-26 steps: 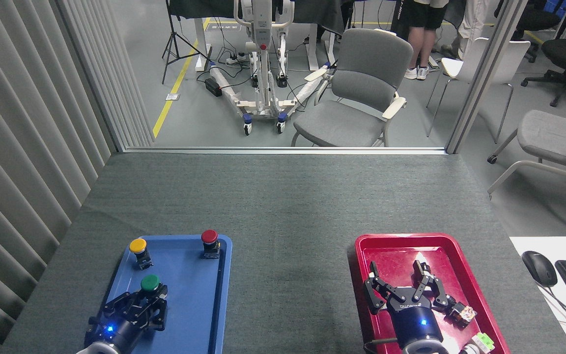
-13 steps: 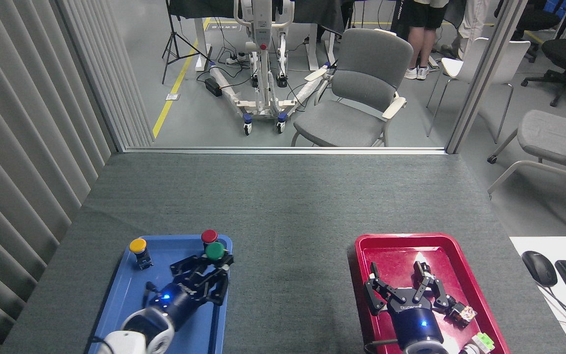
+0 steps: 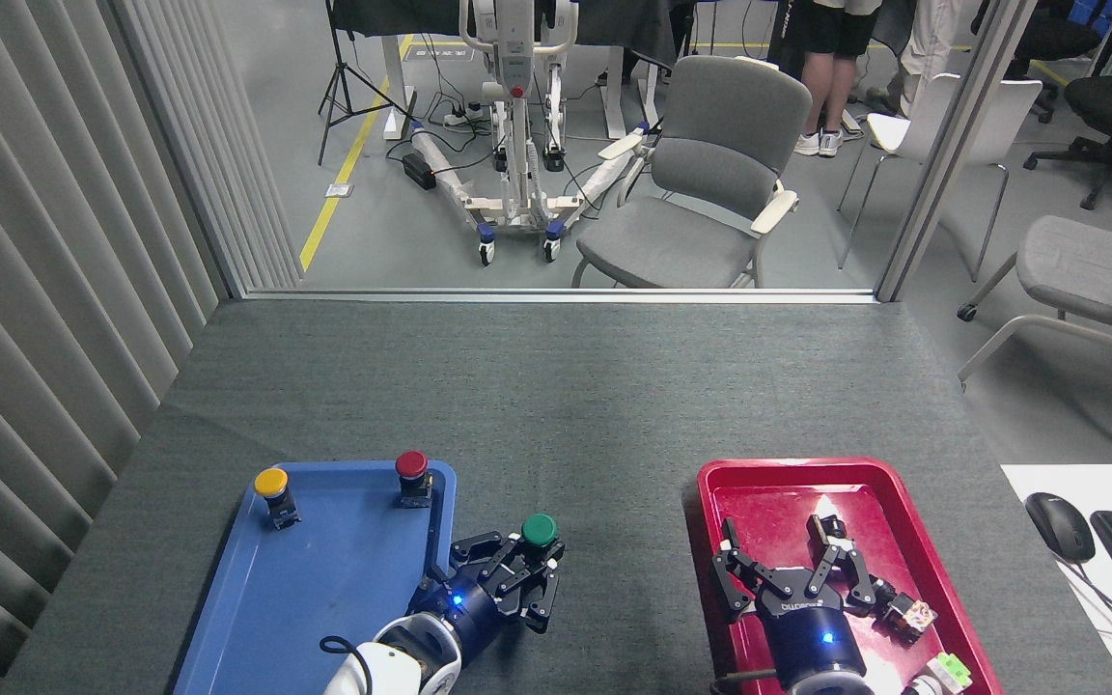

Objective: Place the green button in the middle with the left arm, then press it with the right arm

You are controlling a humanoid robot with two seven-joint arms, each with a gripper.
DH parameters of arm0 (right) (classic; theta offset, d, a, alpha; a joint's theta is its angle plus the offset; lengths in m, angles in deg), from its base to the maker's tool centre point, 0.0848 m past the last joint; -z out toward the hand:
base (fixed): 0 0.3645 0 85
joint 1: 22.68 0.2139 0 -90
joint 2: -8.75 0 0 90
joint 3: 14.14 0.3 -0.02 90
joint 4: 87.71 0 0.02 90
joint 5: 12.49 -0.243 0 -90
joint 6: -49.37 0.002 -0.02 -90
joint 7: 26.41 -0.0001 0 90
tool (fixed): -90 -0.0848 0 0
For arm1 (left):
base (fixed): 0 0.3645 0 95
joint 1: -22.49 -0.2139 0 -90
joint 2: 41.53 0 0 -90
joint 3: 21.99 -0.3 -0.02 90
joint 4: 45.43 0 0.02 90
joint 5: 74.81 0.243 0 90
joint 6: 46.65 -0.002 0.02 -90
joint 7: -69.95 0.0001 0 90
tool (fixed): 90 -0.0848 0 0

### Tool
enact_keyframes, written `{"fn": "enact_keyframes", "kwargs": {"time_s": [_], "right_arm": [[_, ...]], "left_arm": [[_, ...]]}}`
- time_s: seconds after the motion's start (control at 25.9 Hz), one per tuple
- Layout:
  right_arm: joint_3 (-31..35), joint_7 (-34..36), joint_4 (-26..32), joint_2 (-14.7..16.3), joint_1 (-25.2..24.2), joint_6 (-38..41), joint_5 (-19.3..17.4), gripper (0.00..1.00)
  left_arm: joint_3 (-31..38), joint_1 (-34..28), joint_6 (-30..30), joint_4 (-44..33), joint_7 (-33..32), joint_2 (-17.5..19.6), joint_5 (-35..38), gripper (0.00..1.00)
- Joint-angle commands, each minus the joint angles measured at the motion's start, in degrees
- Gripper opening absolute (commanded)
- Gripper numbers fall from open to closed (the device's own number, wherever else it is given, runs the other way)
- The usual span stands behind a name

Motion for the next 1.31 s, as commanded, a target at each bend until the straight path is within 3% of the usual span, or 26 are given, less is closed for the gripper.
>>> {"fn": "enact_keyframes", "kwargs": {"time_s": [0.0,0.12,0.15,0.19,0.23,0.35,0.46,0.62,0.77,0.89,0.97,1.04,1.2,1.27], "right_arm": [[-1.22,-0.04,0.00,-0.02,-0.02,-0.02,0.00,0.95],[-1.31,-0.04,0.00,-0.02,-0.11,0.07,0.00,0.95],[-1.31,-0.04,0.09,-0.02,-0.11,-0.02,0.00,0.95],[-1.31,-0.13,0.09,-0.02,-0.11,-0.02,0.00,0.95],[-1.31,-0.13,0.09,-0.02,-0.11,0.07,0.00,0.95],[-1.40,-0.66,0.09,0.06,-0.11,0.07,-0.09,0.95],[-1.40,-0.74,0.18,-0.02,-0.02,0.15,-0.09,0.93],[-1.75,-0.74,0.17,-0.02,-0.02,0.15,-0.09,0.92],[-2.28,-0.74,0.09,-0.02,-0.11,0.15,-0.09,0.92],[-2.36,-0.74,0.18,-0.02,-0.11,0.15,0.00,0.92],[-2.80,-0.74,0.18,-0.11,-0.11,0.15,0.00,0.92],[-2.80,-0.74,0.18,-0.11,-0.11,0.07,0.00,0.92],[-2.80,-0.74,0.18,-0.64,-0.11,0.07,0.00,0.91],[-2.98,-0.57,0.18,-0.64,-0.02,0.24,0.00,0.84]], "left_arm": [[-1.55,0.97,0.03,2.19,0.88,-0.12,0.05,0.00],[-2.61,1.32,-0.06,3.68,3.08,-0.74,-0.30,0.03],[-2.69,1.32,-0.06,3.86,4.40,-1.18,-0.30,0.24],[-2.69,1.23,-0.06,4.12,5.36,-1.35,-0.39,0.51],[-2.78,1.14,-0.06,4.47,5.72,-1.35,-0.30,0.67],[-2.78,1.06,-0.06,5.09,5.98,-1.35,-0.21,0.97],[-2.69,0.53,0.73,2.28,6.51,-0.65,-0.92,0.99],[-1.90,-2.55,1.08,-10.64,5.54,1.20,-2.76,0.99],[1.00,-10.37,-0.06,-26.82,1.67,8.76,-10.32,0.99],[9.52,-17.66,-1.47,-36.04,0.53,15.52,-13.22,0.99],[17.25,-20.83,-1.99,-36.49,0.53,17.11,-13.14,0.99],[21.91,-21.27,-2.52,-31.48,0.88,16.23,-12.08,0.99],[22.44,-21.62,-7.88,-29.89,0.44,15.35,-12.17,0.99],[22.44,-21.62,-8.85,-30.16,0.09,15.52,-12.26,0.99]]}}
